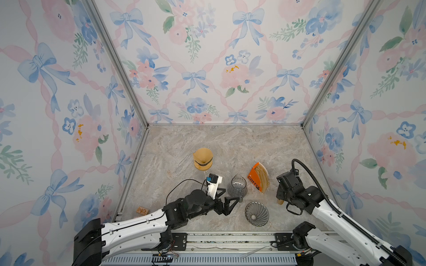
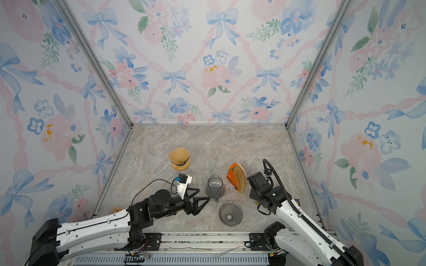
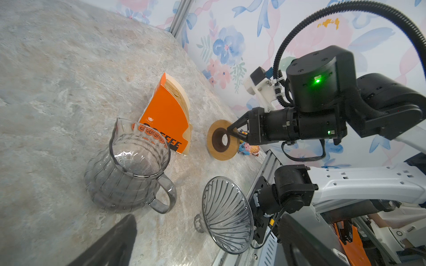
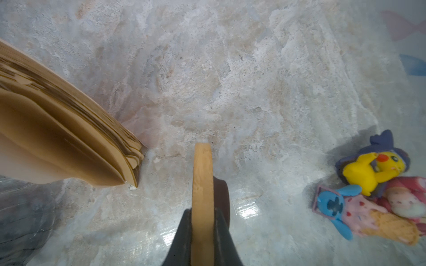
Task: Place the coffee filter in the dripper
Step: 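Lift the wooden ring coaster with the right gripper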
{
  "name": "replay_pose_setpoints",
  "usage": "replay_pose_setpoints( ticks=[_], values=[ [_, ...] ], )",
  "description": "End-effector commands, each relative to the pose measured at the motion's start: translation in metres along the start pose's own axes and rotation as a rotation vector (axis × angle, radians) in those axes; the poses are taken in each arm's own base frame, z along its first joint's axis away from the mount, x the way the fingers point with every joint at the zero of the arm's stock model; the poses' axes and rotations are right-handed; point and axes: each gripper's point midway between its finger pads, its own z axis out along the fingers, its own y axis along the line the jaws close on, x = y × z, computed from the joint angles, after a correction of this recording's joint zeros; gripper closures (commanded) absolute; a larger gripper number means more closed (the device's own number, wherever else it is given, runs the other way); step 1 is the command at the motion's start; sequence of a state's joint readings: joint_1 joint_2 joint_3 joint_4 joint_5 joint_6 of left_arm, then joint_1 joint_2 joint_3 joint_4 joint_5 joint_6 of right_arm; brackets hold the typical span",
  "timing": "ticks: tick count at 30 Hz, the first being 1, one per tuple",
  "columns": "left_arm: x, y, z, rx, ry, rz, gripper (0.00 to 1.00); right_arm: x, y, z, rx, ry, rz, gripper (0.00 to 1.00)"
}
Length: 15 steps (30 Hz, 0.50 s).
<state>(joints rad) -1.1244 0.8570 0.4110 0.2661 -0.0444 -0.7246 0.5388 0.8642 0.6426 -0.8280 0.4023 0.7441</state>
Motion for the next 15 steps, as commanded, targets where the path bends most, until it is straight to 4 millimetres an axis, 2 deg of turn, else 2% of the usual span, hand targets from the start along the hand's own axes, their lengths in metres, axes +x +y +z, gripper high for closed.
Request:
replay_pose_setpoints(
  ticks=[1, 9, 15],
  values=[
    [-0.003, 0.002, -0.003, 0.002, -0.023, -0.019, 0.02, -0.019, 0.007, -0.016, -0.022, -0.061, -0.066, 0.92],
    [-0.004, 0.003, -0.004, -0.007, -0.024, -0.054, 0.02, -0.049, 0.025, -0.051, -0.143, -0.167, -0.136, 0.92],
    [-0.008, 0.006, -0.004, -0.057, -0.010, -0.067, 0.02, -0.056, 0.053, -0.079, -0.332, -0.192, -0.169, 0.92]
  ],
)
